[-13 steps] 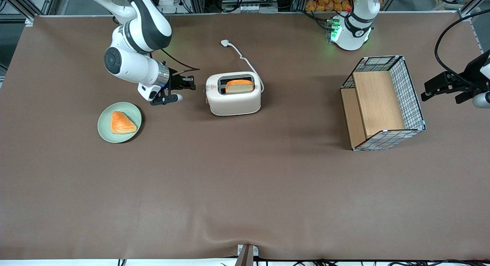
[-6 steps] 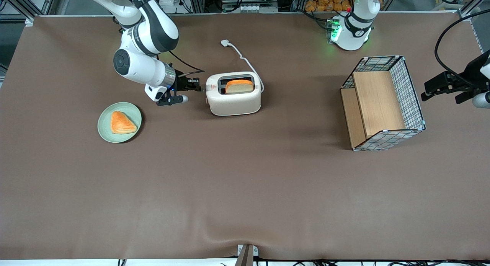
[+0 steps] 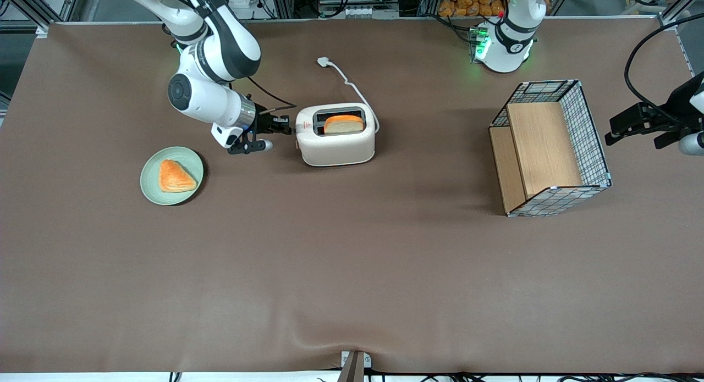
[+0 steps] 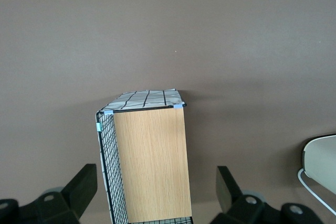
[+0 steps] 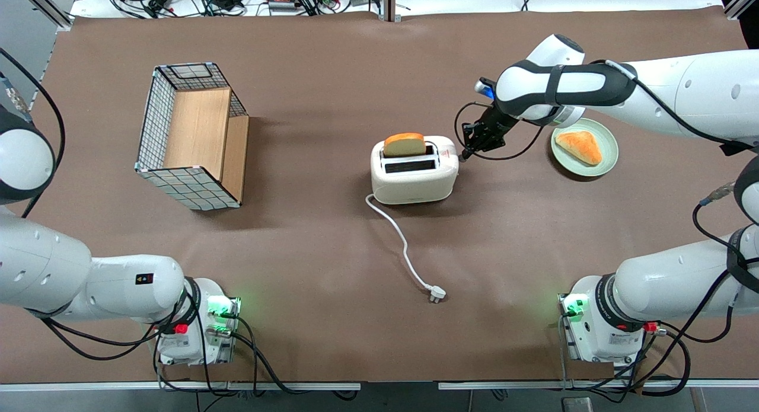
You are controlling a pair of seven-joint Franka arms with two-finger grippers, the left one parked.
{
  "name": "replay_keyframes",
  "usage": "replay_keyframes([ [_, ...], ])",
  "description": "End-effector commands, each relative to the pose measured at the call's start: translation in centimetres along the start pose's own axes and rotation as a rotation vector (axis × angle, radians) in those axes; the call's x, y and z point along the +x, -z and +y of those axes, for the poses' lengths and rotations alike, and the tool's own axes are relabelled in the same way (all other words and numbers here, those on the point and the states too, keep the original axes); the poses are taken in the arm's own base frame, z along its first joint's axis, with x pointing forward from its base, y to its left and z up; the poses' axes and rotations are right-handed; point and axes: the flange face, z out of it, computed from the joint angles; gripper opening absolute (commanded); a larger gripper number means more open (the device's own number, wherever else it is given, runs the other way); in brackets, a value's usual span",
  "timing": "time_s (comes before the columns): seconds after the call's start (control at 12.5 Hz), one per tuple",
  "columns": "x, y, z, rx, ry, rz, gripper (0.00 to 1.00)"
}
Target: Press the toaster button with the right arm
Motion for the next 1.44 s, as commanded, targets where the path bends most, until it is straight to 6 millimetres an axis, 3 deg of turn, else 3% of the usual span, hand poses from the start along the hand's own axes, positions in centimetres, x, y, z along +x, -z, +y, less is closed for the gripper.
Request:
replay_keyframes([
  [0.0, 0.1, -1.5, 0.1, 0.014, 0.021, 0.051, 0.00],
  [0.4, 0.3, -3.0, 0.4, 0.008, 0.049, 0.062, 0.00],
  [0.96, -0.3, -4.7, 2.7, -0.022, 0.057, 0.070, 0.00],
  [1.36, 0.4, -6.4, 4.0, -0.029, 0.065, 0.092, 0.00],
])
